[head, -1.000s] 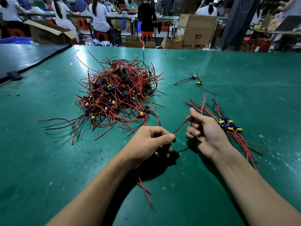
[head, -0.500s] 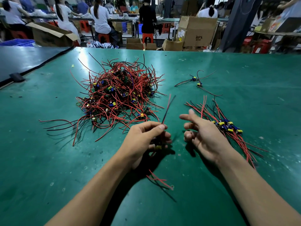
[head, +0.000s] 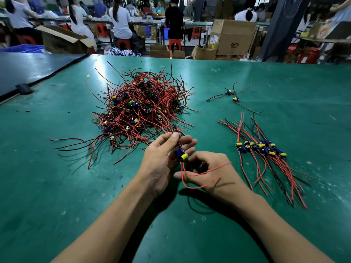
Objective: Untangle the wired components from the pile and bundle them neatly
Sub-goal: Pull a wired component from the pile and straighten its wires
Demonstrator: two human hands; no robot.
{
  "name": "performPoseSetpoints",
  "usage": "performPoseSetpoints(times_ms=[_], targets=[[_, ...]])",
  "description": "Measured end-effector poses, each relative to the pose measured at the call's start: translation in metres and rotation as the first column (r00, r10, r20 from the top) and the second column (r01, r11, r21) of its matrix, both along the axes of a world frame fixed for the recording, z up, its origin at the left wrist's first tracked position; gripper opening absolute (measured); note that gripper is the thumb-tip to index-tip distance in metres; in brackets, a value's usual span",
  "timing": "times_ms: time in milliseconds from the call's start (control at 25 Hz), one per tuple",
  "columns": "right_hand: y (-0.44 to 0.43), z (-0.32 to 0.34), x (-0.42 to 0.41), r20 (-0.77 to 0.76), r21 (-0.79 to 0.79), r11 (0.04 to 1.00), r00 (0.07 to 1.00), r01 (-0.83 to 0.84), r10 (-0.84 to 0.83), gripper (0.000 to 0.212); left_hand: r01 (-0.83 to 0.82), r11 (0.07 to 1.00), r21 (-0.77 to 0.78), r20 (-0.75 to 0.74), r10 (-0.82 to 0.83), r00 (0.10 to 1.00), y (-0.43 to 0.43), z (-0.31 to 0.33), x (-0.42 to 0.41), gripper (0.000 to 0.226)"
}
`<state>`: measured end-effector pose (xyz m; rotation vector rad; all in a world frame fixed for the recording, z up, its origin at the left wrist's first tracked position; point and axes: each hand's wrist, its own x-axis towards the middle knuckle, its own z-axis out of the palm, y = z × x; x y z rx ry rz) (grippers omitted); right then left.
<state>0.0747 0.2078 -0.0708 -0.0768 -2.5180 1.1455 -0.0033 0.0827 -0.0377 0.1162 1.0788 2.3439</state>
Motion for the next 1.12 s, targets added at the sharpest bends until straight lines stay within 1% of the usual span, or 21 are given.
performPoseSetpoints(times_ms=[40,120,160,240,280,320,360,400,440,520,560,640,680,720,800,840,880,960,1000,1120], targets=[[-0.003,0.000,-0.001,-0.016,-0.021,1.000,1.000,-0.006,0.006,0.046,0.001,1.000,0.019,0.020,-0.002,1.000,0.001,0.000,0.000,0.004],[-0.008,0.000,-0.003,-0.072,-0.162,0.987,0.997,-0.019,0.007,0.033,0.008,0.999,0.047,0.041,-0.010,0.999,0.000,0.000,-0.003,0.005],[-0.010,0.002,-0.003,-0.092,-0.229,0.973,0.995,0.003,-0.025,0.027,0.014,0.999,0.038,0.029,-0.015,0.999,-0.001,-0.001,-0.005,0.005],[-0.011,0.004,-0.003,-0.076,-0.322,0.943,0.990,0.085,-0.116,0.023,0.028,1.000,-0.007,-0.021,-0.028,0.999,-0.003,-0.001,-0.008,0.005],[-0.011,0.006,-0.002,-0.045,-0.398,0.912,0.991,0.100,-0.129,0.023,0.041,0.999,-0.019,-0.048,-0.042,0.998,-0.004,-0.001,-0.008,0.002],[-0.012,0.008,-0.003,-0.012,-0.509,0.855,0.993,0.095,-0.117,0.022,0.058,0.998,-0.016,-0.074,-0.059,0.995,-0.006,-0.002,-0.009,0.004],[-0.011,0.011,-0.002,0.012,-0.631,0.772,0.996,0.076,-0.088,0.020,0.083,0.996,-0.010,-0.105,-0.084,0.991,-0.007,-0.003,-0.009,0.012],[-0.009,0.014,-0.003,0.020,-0.728,0.683,0.998,0.051,-0.053,0.017,0.108,0.994,-0.010,-0.131,-0.108,0.986,-0.008,-0.004,-0.009,0.020],[-0.005,0.017,-0.002,0.011,-0.788,0.615,1.000,0.021,-0.019,0.014,0.125,0.992,-0.025,-0.147,-0.127,0.981,-0.008,-0.006,-0.010,0.028],[0.004,0.022,0.000,-0.011,-0.835,0.548,0.998,-0.041,0.058,0.009,0.151,0.986,-0.070,-0.153,-0.160,0.975,-0.007,-0.008,-0.011,0.034],[0.009,0.023,0.001,-0.007,-0.848,0.526,0.994,-0.064,0.109,0.011,0.165,0.981,-0.102,-0.137,-0.178,0.974,-0.007,-0.008,-0.011,0.030],[0.017,0.025,0.003,0.032,-0.867,0.493,0.977,-0.079,0.213,0.013,0.226,0.959,-0.170,-0.076,-0.242,0.967,-0.008,-0.006,-0.008,0.010],[0.020,0.026,0.005,0.058,-0.870,0.487,0.967,-0.074,0.249,0.011,0.270,0.942,-0.197,-0.059,-0.287,0.956,-0.007,-0.006,-0.007,0.014],[0.022,0.025,0.005,0.080,-0.871,0.488,0.959,-0.066,0.273,0.012,0.314,0.922,-0.228,-0.054,-0.334,0.941,-0.008,-0.007,-0.006,0.027],[0.025,0.025,0.006,0.115,-0.870,0.490,0.951,-0.042,0.287,0.011,0.366,0.887,-0.281,-0.065,-0.398,0.915,-0.007,-0.008,-0.004,0.045],[0.026,0.025,0.005,0.125,-0.871,0.491,0.950,-0.034,0.287,0.011,0.388,0.875,-0.291,-0.072,-0.424,0.903,-0.008,-0.009,-0.004,0.048],[0.028,0.025,0.005,0.133,-0.873,0.488,0.948,-0.027,0.290,0.015,0.408,0.864,-0.294,-0.080,-0.448,0.890,-0.008,-0.009,-0.003,0.048],[0.031,0.023,0.004,0.151,-0.875,0.483,0.947,-0.006,0.285,0.032,0.434,0.854,-0.285,-0.097,-0.476,0.874,-0.009,-0.008,-0.002,0.042],[0.031,0.022,0.004,0.153,-0.877,0.481,0.949,0.002,0.274,0.033,0.440,0.856,-0.273,-0.096,-0.479,0.872,-0.010,-0.009,-0.002,0.038],[0.032,0.019,0.001,0.106,-0.884,0.467,0.971,-0.005,0.212,0.029,0.438,0.868,-0.232,-0.079,-0.466,0.881,-0.008,-0.008,0.001,0.027]])
